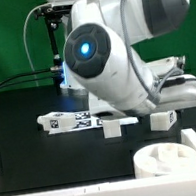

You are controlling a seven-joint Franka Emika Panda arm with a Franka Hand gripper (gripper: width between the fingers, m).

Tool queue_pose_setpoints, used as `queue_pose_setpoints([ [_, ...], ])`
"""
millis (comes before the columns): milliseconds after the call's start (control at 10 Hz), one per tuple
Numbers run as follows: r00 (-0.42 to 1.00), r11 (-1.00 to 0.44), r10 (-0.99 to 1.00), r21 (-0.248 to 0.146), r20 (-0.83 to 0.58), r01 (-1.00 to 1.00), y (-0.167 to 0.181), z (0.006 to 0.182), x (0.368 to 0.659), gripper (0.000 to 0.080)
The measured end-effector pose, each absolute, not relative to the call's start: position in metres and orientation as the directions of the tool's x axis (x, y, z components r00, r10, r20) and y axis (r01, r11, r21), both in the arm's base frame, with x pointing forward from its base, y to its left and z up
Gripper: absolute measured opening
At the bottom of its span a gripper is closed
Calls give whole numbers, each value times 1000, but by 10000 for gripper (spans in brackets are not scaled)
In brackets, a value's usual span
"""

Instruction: Assemble stool

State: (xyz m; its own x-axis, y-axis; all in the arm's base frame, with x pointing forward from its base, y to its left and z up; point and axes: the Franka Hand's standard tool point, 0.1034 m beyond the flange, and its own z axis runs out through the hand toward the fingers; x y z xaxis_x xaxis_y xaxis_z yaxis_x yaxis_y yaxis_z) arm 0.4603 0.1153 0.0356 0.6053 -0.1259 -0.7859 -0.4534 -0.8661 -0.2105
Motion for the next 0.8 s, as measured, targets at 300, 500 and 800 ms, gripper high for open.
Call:
queue_pose_setpoints([
  [300, 555, -863, -154, -162, -817, -479, 118, 32, 447, 649],
  [500, 537, -861, -167, -144, -827, -489, 119, 30, 444, 649],
  [800, 528, -858, -173, -136, -832, -495, 120, 28, 442, 649],
])
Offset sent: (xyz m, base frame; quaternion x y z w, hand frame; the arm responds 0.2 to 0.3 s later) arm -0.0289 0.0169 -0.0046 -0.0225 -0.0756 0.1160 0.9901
